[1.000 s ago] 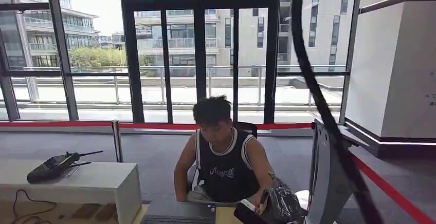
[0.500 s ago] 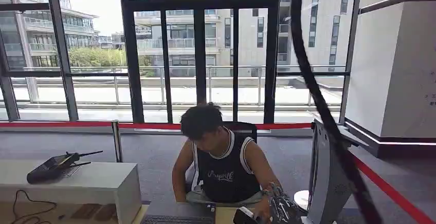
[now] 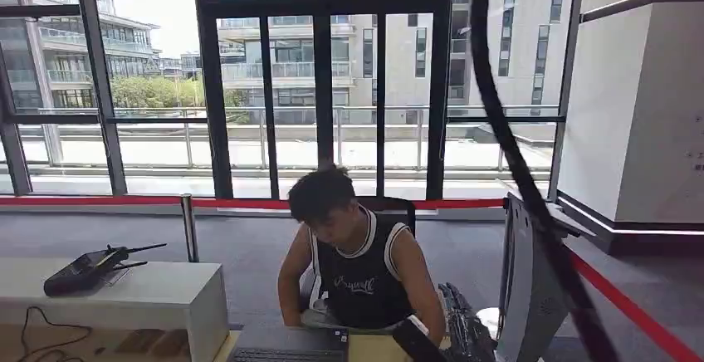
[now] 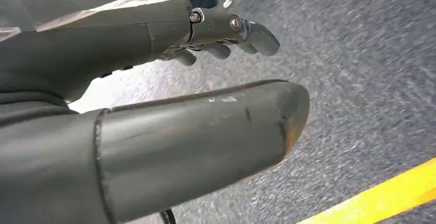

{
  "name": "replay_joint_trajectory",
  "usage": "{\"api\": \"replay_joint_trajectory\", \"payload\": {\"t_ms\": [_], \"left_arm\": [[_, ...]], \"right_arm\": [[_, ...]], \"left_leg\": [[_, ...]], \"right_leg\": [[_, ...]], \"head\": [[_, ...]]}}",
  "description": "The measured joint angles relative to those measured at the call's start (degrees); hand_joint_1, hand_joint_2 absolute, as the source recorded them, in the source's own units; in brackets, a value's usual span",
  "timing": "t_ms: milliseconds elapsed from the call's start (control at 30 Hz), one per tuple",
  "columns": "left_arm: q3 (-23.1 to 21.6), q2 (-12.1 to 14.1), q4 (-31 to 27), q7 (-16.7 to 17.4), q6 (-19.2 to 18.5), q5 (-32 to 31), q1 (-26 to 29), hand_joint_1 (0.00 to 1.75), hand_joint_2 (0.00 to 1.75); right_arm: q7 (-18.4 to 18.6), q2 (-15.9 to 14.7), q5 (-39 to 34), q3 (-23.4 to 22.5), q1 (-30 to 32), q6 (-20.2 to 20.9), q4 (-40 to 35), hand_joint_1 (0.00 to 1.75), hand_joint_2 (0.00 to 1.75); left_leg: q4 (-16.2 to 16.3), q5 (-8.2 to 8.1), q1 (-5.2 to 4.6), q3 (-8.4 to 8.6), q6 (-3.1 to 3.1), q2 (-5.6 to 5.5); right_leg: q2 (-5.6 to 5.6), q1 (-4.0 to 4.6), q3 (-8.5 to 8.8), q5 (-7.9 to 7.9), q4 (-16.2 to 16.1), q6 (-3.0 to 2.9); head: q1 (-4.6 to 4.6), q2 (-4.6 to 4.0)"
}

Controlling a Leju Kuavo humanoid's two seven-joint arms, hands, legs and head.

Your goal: Pass the card to the sensor for recognition and then transmit it.

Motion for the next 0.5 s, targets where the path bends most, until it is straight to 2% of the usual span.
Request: {"api": "replay_joint_trajectory", "payload": {"t_ms": [67,133,200,300,467,500], "left_arm": [[0.1,0.0,0.0,0.6,0.0,0.8,0.1,0.00,0.00],[0.1,0.0,0.0,1.4,0.2,1.5,0.3,0.00,0.00],[0.2,0.0,0.0,2.1,0.4,1.9,0.6,0.00,0.00],[0.4,0.0,0.0,2.8,0.6,2.5,1.0,0.00,0.00],[0.6,0.0,0.0,3.6,1.3,3.5,1.6,0.00,0.00],[0.6,0.0,0.0,3.7,1.5,3.8,1.6,0.00,0.00]], "right_arm": [[-0.5,-0.9,-2.7,-1.3,2.0,-3.4,-1.9,0.00,0.00],[-0.3,-2.4,3.5,-3.8,5.7,-6.1,-5.8,0.00,0.00],[0.3,-3.9,11.1,-7.9,10.6,-6.7,-10.5,0.00,0.00],[0.2,-6.8,17.6,-16.0,18.1,-6.9,-18.6,0.00,0.00],[-3.1,-11.7,19.4,-33.9,27.2,-7.1,-29.2,0.00,0.00],[-4.4,-12.7,19.4,-37.7,28.6,-7.2,-30.5,0.00,1.75]], "left_leg": [[0.0,0.00,0.00,0.02,0.00,0.00],[0.0,-0.01,0.02,0.09,0.00,-0.03],[0.0,-0.03,0.02,0.11,0.03,-0.09],[0.0,-0.05,0.02,0.08,0.05,-0.17],[0.1,-0.11,-0.02,0.00,0.12,-0.20],[0.1,-0.15,-0.02,0.02,0.13,-0.18]], "right_leg": [[0.00,0.00,0.01,0.00,0.0,0.00],[-0.03,0.01,0.10,-0.01,-0.1,0.01],[-0.04,0.02,0.16,0.00,-0.1,0.01],[-0.11,0.00,0.15,-0.01,-0.1,0.02],[-0.22,-0.04,0.10,-0.03,-0.2,0.05],[-0.18,-0.04,0.11,-0.03,-0.2,0.05]], "head": [[0.00,0.00],[0.02,0.00],[-0.02,0.00],[-0.04,0.00],[-0.02,0.00],[-0.11,0.00]]}}
